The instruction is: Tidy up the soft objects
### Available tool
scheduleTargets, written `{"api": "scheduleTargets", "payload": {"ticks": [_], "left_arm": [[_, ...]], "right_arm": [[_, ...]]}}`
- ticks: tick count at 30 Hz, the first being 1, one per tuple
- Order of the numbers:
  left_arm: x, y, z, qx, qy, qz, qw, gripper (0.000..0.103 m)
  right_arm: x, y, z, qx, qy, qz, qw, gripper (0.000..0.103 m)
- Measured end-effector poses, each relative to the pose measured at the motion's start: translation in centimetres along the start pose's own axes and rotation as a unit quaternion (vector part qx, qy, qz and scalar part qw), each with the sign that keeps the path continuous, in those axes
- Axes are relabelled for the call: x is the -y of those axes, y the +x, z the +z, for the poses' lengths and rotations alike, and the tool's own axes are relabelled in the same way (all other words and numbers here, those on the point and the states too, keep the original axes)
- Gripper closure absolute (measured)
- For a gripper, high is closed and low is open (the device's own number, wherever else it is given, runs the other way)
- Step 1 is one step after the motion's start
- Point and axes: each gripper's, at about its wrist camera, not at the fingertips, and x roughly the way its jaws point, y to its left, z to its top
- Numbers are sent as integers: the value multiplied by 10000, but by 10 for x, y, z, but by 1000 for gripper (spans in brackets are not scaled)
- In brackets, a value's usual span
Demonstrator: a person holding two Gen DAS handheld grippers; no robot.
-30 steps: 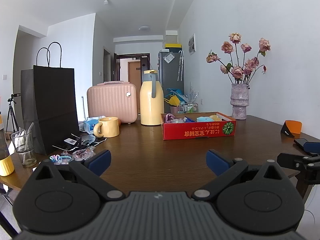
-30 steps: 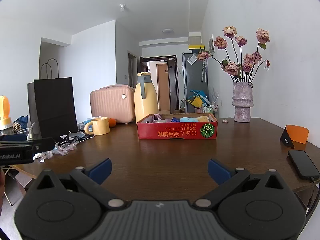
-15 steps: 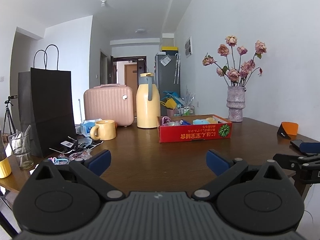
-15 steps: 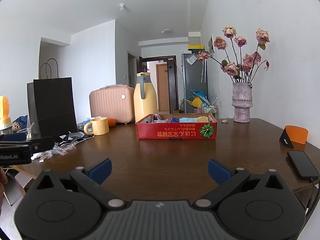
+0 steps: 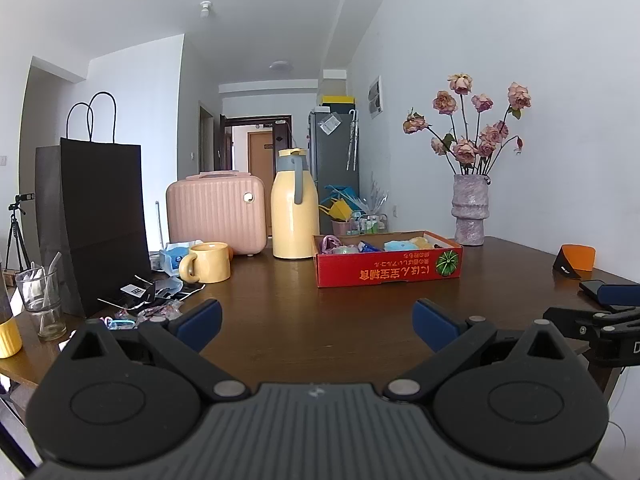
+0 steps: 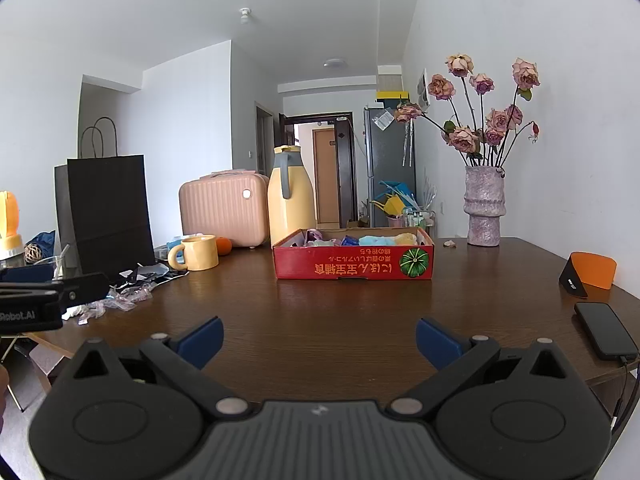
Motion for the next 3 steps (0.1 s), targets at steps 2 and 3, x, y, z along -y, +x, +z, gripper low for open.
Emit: {"api": "scheduleTargets", "payload": {"ticks": [2, 3], "left_arm": [[0, 0, 1, 20, -1, 15, 10000, 0], [0, 0, 1, 40, -14, 45, 10000, 0]], "right_arm": [[0, 0, 0, 0, 6, -9, 10000, 0], [1, 0, 0, 3, 8, -9, 10000, 0]]}}
